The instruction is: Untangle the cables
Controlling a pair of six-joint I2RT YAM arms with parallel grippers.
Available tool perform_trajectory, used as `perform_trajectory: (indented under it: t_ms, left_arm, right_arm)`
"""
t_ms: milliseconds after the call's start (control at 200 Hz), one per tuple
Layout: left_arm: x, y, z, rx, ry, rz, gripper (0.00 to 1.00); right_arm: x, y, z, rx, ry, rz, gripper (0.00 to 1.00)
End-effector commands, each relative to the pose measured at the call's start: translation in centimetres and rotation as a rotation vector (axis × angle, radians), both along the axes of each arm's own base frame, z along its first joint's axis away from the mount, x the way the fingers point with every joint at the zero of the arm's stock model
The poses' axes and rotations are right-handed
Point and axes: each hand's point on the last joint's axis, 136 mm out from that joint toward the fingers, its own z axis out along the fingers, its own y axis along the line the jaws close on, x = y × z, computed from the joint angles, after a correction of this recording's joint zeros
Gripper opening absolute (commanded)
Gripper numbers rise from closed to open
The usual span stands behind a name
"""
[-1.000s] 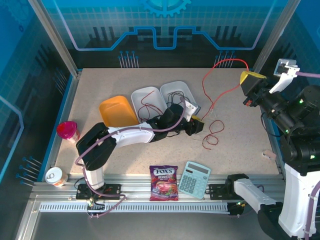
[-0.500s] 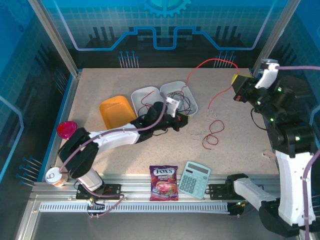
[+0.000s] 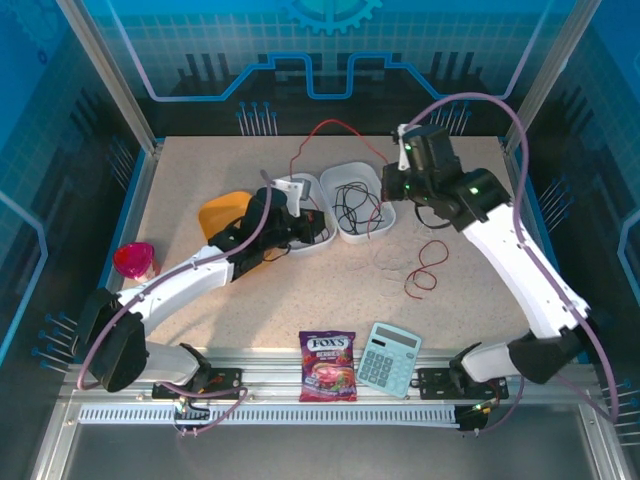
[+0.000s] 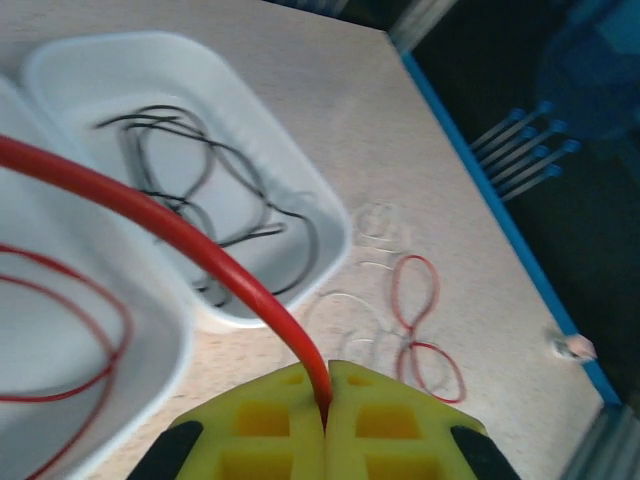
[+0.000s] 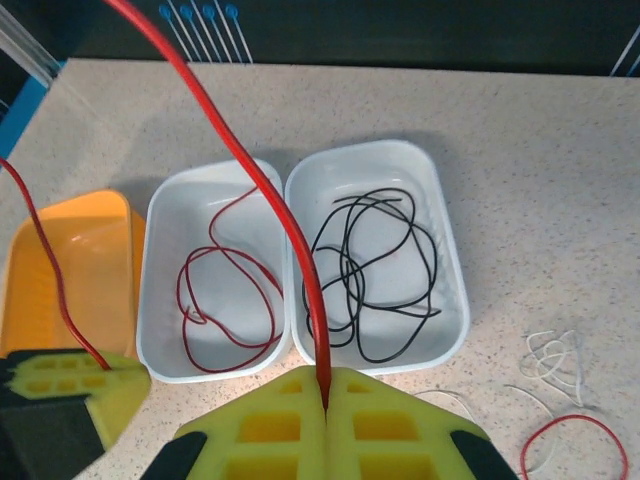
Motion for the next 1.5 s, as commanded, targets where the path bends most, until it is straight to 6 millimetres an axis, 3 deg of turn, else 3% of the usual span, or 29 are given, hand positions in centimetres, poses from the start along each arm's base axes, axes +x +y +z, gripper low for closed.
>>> perform_trajectory:
  t_ms: [0, 275, 490, 620, 810, 1101, 1376, 1491]
  left_arm:
    - [0.0, 2.4, -0.7, 0.048, 0.030, 0.073, 0.06]
    - [-0.2, 2.6, 1.2, 0.025, -0.014, 0.058, 0.06]
    - [-0.3, 3.8, 0.3, 0.085, 0.018, 0.103, 0.06]
    - [0.0, 4.6, -0.2, 0.111, 0.028, 0.136, 0.07]
    - [1.8, 5.5, -1.9, 0.130, 0.075, 0.183, 0.07]
    - [4.5, 4.9, -4.3, 0.103, 0.135, 0.224, 0.10]
    - [6.3, 4.4, -8.1, 0.112, 0.227, 0.260, 0.19]
    - [6.6, 4.5, -9.0, 0.104, 0.248, 0.278, 0.28]
  right_arm:
    - [0.5, 2.5, -0.7, 0.025, 0.034, 0.049, 0.00]
    - [5.0, 10.4, -7.0, 0.077, 0.190, 0.165, 0.00]
    - [8.1, 12.9, -12.3, 0.054, 0.300, 0.131, 0.00]
    - [8.7, 13.3, -14.3, 0.049, 0.339, 0.110, 0.00]
    - [7.5, 12.0, -15.0, 0.016, 0.364, 0.088, 0.00]
    - [4.6, 10.1, -15.3, 0.007, 0.409, 0.075, 0.00]
    - [3.3, 10.8, -14.8, 0.051, 0.430, 0.106, 0.00]
    - [2.3, 11.0, -14.6, 0.051, 0.438, 0.124, 0.00]
